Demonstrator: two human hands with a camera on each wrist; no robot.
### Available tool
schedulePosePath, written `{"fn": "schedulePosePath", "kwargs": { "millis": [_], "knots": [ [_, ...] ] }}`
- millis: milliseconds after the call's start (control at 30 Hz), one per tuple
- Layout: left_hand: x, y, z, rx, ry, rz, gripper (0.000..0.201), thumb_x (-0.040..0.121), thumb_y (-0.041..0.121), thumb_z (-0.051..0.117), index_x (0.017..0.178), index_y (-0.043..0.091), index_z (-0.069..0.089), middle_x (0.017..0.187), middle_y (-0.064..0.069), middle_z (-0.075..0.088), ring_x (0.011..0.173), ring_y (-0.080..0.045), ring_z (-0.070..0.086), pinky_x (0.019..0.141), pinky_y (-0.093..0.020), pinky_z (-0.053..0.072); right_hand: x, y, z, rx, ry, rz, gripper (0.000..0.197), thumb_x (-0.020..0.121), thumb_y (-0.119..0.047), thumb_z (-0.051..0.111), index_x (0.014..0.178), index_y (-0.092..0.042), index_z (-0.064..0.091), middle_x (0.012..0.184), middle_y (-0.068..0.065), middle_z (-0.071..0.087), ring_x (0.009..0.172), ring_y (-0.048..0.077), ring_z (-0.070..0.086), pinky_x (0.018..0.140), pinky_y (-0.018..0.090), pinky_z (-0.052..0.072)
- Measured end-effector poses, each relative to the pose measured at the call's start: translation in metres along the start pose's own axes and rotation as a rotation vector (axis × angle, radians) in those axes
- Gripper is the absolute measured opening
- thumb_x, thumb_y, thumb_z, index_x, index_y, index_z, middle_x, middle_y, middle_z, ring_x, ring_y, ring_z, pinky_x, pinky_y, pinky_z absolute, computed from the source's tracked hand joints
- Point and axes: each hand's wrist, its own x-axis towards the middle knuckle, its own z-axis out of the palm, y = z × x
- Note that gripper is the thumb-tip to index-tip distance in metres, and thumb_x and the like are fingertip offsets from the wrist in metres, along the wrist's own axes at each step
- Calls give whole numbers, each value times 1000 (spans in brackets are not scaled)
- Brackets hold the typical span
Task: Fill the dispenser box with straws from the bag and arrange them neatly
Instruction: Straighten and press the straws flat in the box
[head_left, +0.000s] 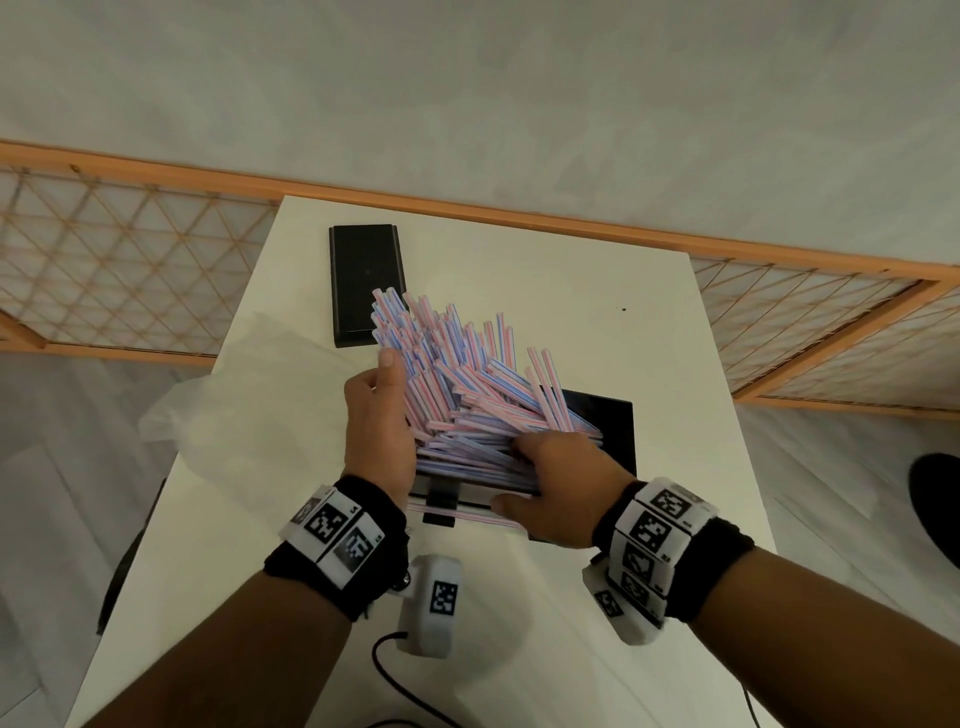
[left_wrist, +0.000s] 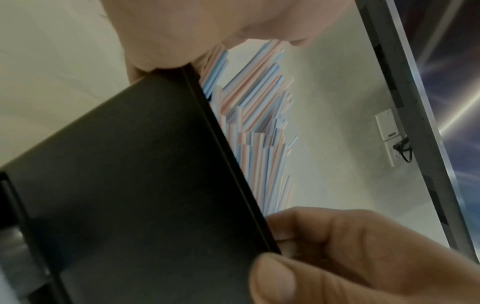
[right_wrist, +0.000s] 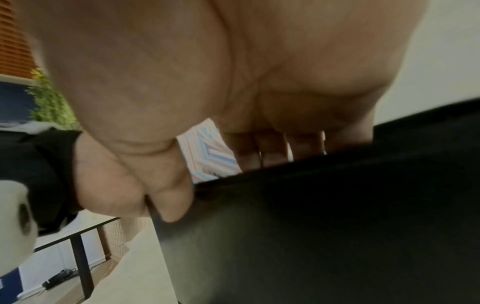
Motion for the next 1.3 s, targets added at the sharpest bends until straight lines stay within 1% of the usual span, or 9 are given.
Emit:
{"fn": "schedulePosePath", "kwargs": {
  "millis": [100,200,367,467,533,800,1000,1167,1300],
  "knots": [
    [-1,0,-5,-21,-39,26,67,90,70,45,122,12,51,107,2,67,95,-7,66,86,-32,50,-10,-3,-2,39,127,-59,37,79,-53,62,98,-21,59,96,-2,61,88,22,58,78,35,51],
    [-2,2,-10,39,-122,39,83,76,74,53,125,7,52,104,4,70,90,-2,69,82,-29,51,-13,-9,5,65,59,-75,34,81,-51,65,98,-22,60,96,-4,59,90,20,57,79,32,49],
    [6,12,-30,494,-259,-8,87,48,62,85,120,21,55,111,6,69,101,-12,68,89,-41,57,-8,-8,12,74,63,-15,39,81,-51,66,107,-23,58,99,-7,48,98,19,53,82,29,46],
    [5,24,-40,965,-353,-14,66,61,42,90,113,22,53,104,5,63,93,-12,63,74,-29,50,-7,-5,10,99,86,-1,36,80,-50,67,102,-23,59,98,-4,54,90,19,54,81,30,47],
    [4,29,-41,1120,-305,83,42,73,32,86,99,17,57,93,2,64,82,-12,60,61,-22,40,-8,-6,8,104,84,8,35,80,-50,68,101,-23,59,98,-3,55,89,18,53,81,31,48],
    [-15,43,-32,1095,-193,338,15,81,15,76,75,7,64,68,2,63,62,-6,54,53,-13,35,-11,-15,-1,150,125,-22,39,75,-53,59,96,-20,60,96,-1,57,87,21,57,80,36,51],
    [-34,70,-27,1152,-194,530,12,74,14,70,68,9,60,61,-2,60,59,-17,55,61,-34,47,-10,-23,-7,193,150,-108,47,71,-57,46,100,-22,59,90,-6,53,82,16,49,74,28,41],
    [-51,91,-11,1078,-214,718,15,70,14,70,61,15,58,55,2,58,54,-12,56,54,-16,39,-4,-29,-12,223,131,-127,33,75,-41,63,98,-17,65,91,-2,62,83,20,56,77,32,48],
    [-60,100,4,1061,-266,822,13,72,18,69,62,17,60,52,6,56,51,-6,54,54,-17,43,-11,-36,-30,367,285,-128,25,77,-36,71,92,-18,64,83,-3,66,77,15,62,72,30,52]
  ]
}}
